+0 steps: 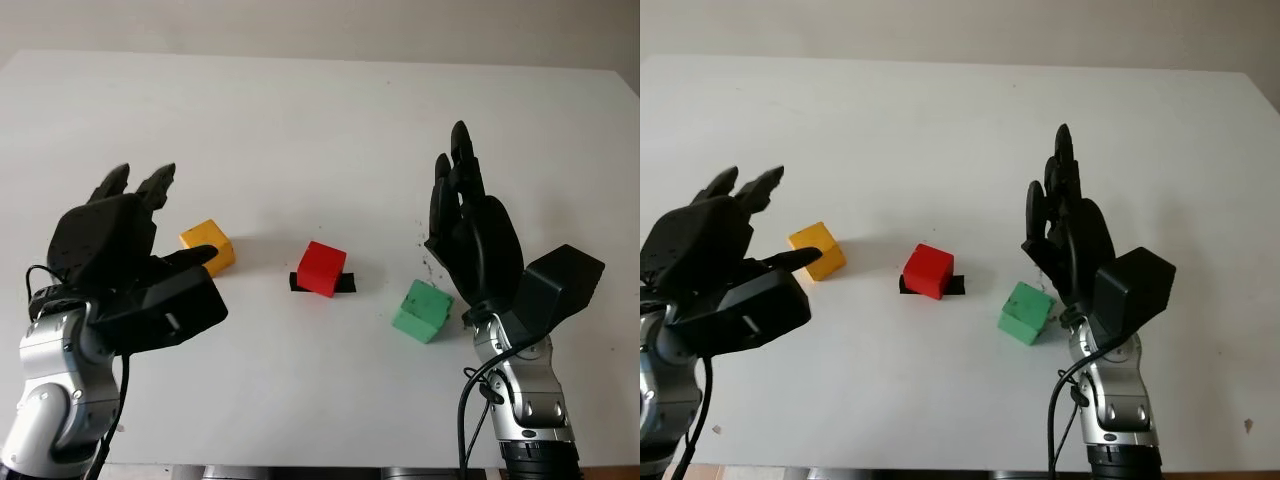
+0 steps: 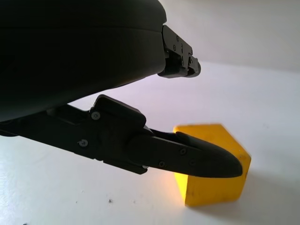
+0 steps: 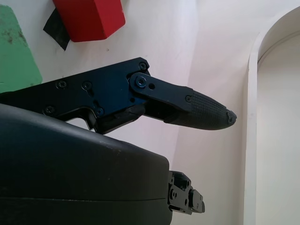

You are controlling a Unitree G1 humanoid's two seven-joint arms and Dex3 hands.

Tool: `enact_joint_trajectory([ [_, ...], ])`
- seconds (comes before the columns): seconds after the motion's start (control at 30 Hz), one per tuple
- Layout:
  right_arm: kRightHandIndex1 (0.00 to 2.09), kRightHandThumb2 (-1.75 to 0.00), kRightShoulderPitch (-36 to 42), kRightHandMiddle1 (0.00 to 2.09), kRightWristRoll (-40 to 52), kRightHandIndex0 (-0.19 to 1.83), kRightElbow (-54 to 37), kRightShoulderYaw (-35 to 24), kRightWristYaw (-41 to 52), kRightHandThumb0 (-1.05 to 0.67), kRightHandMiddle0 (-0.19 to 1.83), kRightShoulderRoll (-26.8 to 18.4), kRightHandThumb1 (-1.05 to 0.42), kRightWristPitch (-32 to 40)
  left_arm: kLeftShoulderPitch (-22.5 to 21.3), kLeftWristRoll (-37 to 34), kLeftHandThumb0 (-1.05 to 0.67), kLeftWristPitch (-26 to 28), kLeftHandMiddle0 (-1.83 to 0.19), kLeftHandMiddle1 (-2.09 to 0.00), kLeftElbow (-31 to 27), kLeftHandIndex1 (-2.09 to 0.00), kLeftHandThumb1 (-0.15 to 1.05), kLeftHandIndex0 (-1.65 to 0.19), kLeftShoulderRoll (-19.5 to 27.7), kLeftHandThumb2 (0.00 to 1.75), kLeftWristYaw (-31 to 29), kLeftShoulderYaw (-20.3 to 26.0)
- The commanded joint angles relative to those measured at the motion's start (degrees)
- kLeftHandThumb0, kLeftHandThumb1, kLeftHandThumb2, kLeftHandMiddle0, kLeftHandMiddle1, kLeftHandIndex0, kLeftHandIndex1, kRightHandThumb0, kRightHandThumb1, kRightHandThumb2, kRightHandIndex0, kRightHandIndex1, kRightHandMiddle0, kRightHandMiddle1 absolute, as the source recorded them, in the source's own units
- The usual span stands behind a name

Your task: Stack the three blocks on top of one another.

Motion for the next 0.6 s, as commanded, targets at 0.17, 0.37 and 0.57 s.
enact_joint_trajectory([
  [0.17, 0.0, -0.68, 0.86, 0.0, 0.02, -0.19, -2.14, -0.61, -0.66, -0.71, -0.19, -0.22, -1.05, 2.1, -1.81, 2.48, -1.03, 0.94, 0.04, -0.04, 0.4, -0.01, 1.05, -0.04, -1.4, 0.22, -4.23, -2.2],
  [0.37, 0.0, -0.68, 0.83, 0.0, 0.8, -0.19, -1.92, -1.36, -0.03, -0.68, -0.19, -0.32, -1.05, 1.51, -1.77, 5.67, -1.03, 0.9, 0.07, -0.04, 0.77, -0.04, 1.05, -0.07, -1.53, 0.23, -6.55, -3.89],
  [0.57, 0.0, -0.65, 1.0, 0.0, 1.55, -0.19, -2.28, -1.79, 0.09, -0.68, -0.19, -0.36, -1.05, 2.36, -1.9, 10.76, -1.0, 1.86, 0.06, -0.05, 2.35, -0.04, 1.05, -0.07, -3.24, 0.22, -6.14, -5.08],
])
